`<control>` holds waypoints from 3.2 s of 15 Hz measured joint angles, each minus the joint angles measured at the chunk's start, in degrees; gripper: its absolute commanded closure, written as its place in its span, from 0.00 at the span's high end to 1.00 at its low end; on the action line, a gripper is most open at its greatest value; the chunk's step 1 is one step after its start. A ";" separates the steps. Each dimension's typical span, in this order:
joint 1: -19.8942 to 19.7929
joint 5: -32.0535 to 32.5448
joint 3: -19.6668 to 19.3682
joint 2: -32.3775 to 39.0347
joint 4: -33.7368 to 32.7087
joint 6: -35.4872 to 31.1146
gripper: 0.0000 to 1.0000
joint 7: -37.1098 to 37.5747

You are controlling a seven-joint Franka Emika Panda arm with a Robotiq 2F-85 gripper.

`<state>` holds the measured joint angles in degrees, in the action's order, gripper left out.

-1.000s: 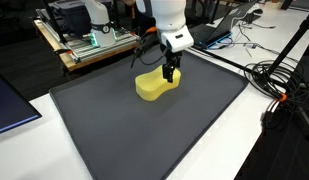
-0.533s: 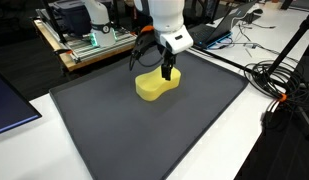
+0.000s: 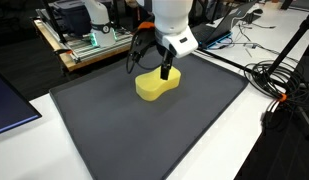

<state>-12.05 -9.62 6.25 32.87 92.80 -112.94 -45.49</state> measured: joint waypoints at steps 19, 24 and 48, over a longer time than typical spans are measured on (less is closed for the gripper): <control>10.28 3.81 -1.30 -11.76 15.76 -9.92 1.00 25.26; 14.36 10.31 -2.06 -25.10 30.57 -13.51 1.00 44.62; 10.88 -21.26 -18.38 -39.03 52.74 -34.32 1.00 8.86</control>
<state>-1.18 -30.87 -12.13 -6.16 145.54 -147.26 -36.63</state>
